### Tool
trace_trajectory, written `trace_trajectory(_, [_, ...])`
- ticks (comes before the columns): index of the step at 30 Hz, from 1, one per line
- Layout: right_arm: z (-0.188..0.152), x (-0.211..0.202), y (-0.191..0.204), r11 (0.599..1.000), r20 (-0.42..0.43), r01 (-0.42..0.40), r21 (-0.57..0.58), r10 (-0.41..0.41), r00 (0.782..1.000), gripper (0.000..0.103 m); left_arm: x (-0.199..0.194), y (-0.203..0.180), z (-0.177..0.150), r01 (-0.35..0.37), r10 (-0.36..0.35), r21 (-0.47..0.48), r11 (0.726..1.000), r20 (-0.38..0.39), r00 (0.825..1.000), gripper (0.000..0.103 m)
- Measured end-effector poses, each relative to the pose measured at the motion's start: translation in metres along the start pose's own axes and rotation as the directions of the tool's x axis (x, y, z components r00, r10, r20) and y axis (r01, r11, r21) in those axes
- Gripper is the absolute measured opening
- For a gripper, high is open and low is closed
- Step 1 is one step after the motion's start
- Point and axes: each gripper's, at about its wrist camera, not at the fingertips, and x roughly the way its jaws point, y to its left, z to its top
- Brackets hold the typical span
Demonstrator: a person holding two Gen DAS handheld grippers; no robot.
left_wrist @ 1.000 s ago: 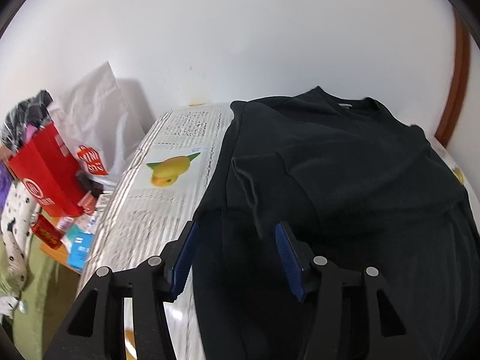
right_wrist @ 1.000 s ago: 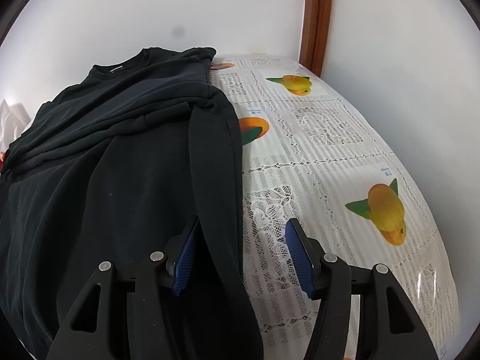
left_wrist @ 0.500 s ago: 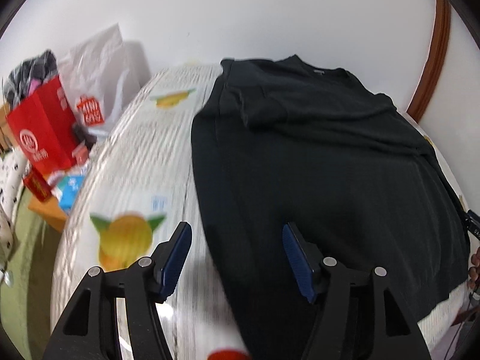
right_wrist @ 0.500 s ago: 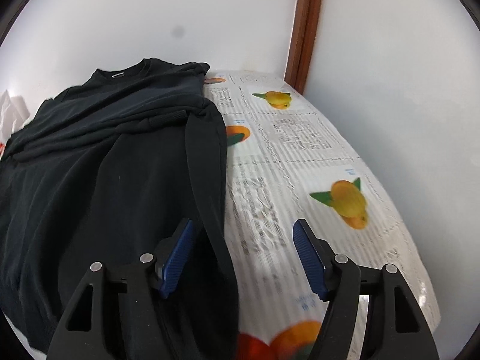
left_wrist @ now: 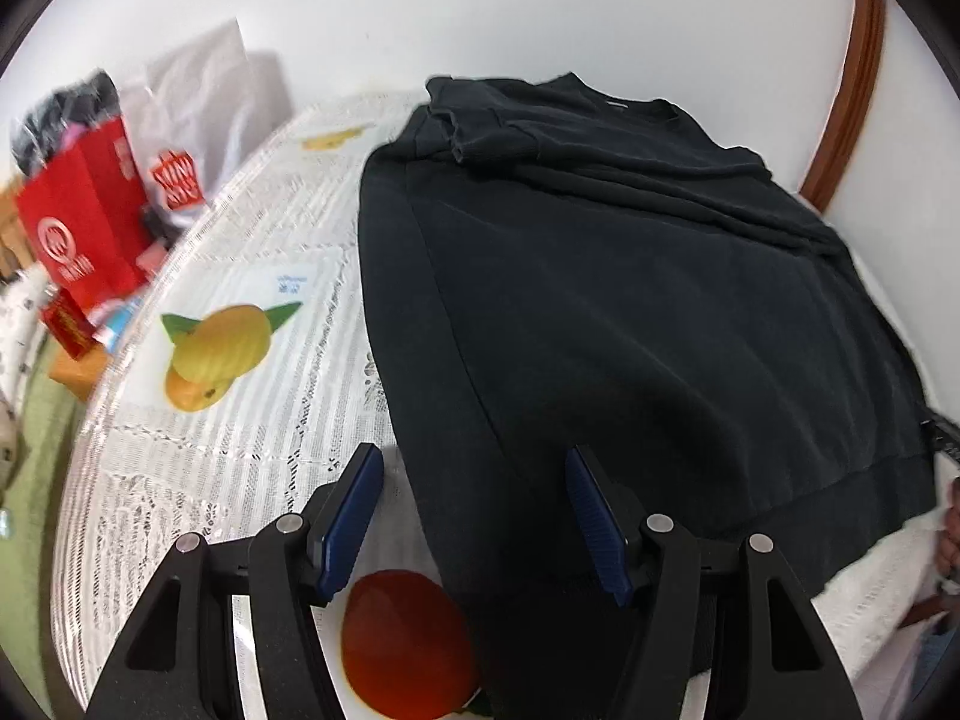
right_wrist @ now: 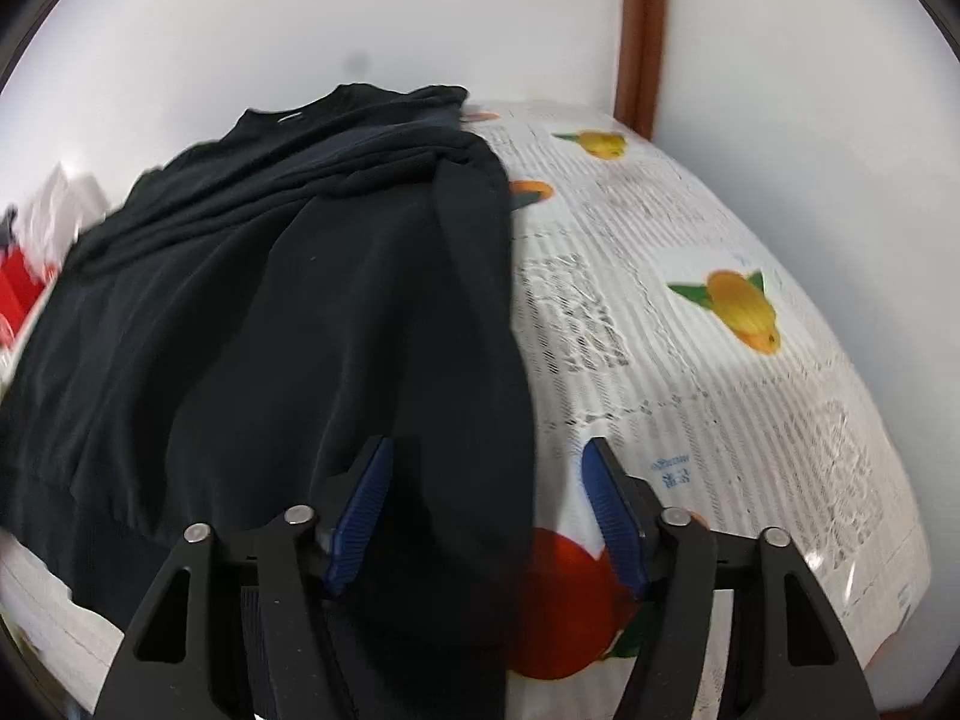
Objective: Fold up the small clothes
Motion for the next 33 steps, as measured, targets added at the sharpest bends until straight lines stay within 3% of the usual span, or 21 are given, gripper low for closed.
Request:
trace_trajectory(2, [0.003, 0.000, 0.003, 1.000, -0.005, -0.025, 0.005, 0.025, 1.000, 0.042, 0.000, -0.004, -0.003, -0.021, 0.021, 0.005, 1.000, 0.035, 0.999, 0.061])
trace_trajectory(4, [0.005, 0.001, 0.006, 0.999, -0.002, -0.031, 0.027, 0.031, 1.000, 0.026, -0.001, -0.002, -0.003, -0.020, 0.021, -0.019, 1.000, 0.047, 0.999, 0.051])
trace_trajectory(6, [0.004, -0.002, 0.011, 1.000, 0.009, -0.024, 0.012, 0.024, 1.000, 0.011, -0.004, 0.002, -0.002, -0.012, 0.013, -0.033, 0.999, 0.045, 0.999, 0.009])
trace_trajectory(10, [-0.002, -0.014, -0.004, 0.998, 0.039, -0.010, 0.069, 0.007, 0.999, 0.008, -0.012, 0.024, -0.005, 0.059, -0.057, -0.088, 0.994, 0.026, 0.998, 0.008])
trace_trajectory(14, [-0.008, -0.033, -0.031, 0.977, 0.025, -0.128, 0.169, 0.126, 0.992, 0.008, -0.037, 0.042, -0.017, 0.138, -0.135, -0.119, 0.983, 0.035, 0.990, 0.008])
trace_trajectory(18, [-0.015, -0.075, -0.028, 0.986, 0.102, -0.132, 0.099, 0.122, 0.987, 0.007, -0.073, 0.038, -0.026, 0.162, -0.156, -0.048, 0.986, 0.114, 0.981, 0.008])
trace_trajectory(21, [-0.019, -0.104, -0.022, 0.987, 0.145, -0.142, 0.069, 0.131, 0.981, 0.007, -0.097, 0.039, -0.027, 0.179, -0.170, -0.046, 0.983, 0.155, 0.973, 0.008])
trace_trajectory(27, [-0.014, -0.146, -0.023, 0.986, 0.220, -0.160, 0.056, 0.144, 0.965, 0.007, -0.129, 0.052, -0.005, 0.247, -0.218, -0.096, 0.964, 0.247, 0.944, 0.008])
trace_trajectory(33, [0.018, -0.150, -0.035, 0.974, 0.273, -0.204, 0.101, 0.170, 0.947, 0.007, -0.134, 0.050, 0.023, 0.253, -0.210, -0.110, 0.961, 0.301, 0.930, 0.008])
